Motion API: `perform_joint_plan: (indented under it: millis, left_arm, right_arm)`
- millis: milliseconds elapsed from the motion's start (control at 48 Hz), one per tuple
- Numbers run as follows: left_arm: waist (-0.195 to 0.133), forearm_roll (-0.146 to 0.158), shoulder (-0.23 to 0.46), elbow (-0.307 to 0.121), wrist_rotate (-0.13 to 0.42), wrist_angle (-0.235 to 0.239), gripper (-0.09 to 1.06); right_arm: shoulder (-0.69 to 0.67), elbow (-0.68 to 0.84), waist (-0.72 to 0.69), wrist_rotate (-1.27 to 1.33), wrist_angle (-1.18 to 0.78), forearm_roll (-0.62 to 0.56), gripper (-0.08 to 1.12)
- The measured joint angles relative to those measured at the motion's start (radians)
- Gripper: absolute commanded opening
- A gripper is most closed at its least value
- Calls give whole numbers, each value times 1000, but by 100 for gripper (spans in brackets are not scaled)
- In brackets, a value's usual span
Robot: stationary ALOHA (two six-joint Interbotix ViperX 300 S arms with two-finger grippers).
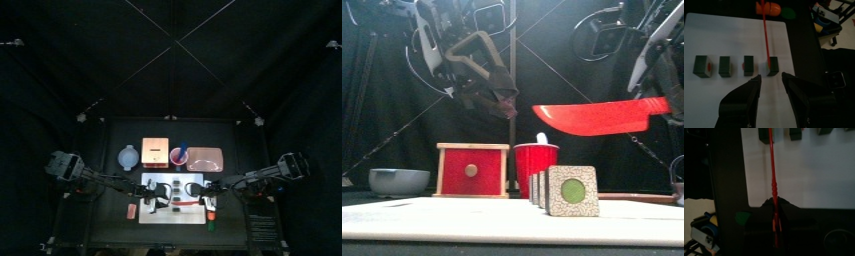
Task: Place sushi on board then cut the sushi with the knife then place the pieces on the plate
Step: Cut the sushi into 4 pieces
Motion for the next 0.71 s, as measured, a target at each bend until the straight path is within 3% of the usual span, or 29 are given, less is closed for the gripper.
perform_joint_plan:
  millis: [417,708]
  left_arm:
    - [54,35,-11,32,2,-52,76]
    - [100,100,-15,74,2,-129,76]
  right_arm:
    - [-285,179,-97,6,198,153,34]
    - [-331,227,-215,64,287,144,34]
